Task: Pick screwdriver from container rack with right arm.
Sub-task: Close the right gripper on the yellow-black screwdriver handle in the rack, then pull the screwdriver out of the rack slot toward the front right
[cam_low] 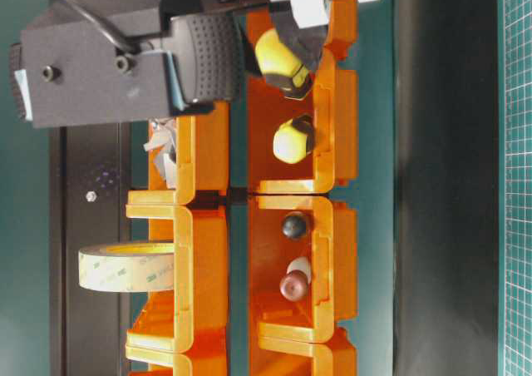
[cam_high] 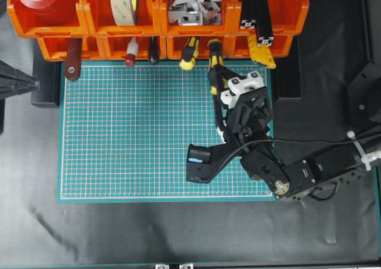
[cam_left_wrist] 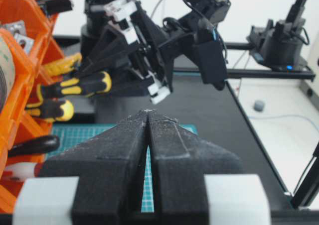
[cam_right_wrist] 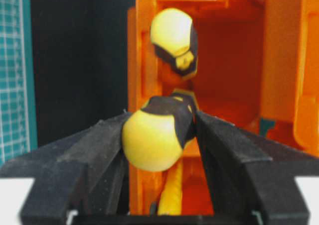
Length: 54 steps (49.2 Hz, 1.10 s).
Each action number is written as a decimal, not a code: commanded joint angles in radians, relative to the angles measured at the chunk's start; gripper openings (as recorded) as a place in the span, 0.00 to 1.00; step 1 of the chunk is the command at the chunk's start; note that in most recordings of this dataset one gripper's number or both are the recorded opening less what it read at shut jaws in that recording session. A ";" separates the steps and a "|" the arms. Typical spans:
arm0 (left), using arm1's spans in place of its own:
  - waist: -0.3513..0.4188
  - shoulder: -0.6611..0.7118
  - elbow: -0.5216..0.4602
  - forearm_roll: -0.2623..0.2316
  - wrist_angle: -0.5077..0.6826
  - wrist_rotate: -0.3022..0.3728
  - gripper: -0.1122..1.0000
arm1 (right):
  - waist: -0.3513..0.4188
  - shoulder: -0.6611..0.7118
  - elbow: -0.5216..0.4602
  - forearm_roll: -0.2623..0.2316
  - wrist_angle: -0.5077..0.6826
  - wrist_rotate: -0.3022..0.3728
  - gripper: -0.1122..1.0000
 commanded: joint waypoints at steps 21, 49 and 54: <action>-0.003 0.005 -0.014 0.003 -0.005 -0.003 0.10 | 0.225 -0.032 -0.097 0.067 0.215 -0.003 0.46; -0.003 -0.015 -0.018 0.003 0.021 -0.006 0.10 | 0.394 0.029 -0.293 0.066 0.468 -0.124 0.46; -0.002 -0.032 -0.025 0.003 0.032 -0.005 0.10 | 0.428 0.049 -0.324 0.052 0.454 -0.155 0.46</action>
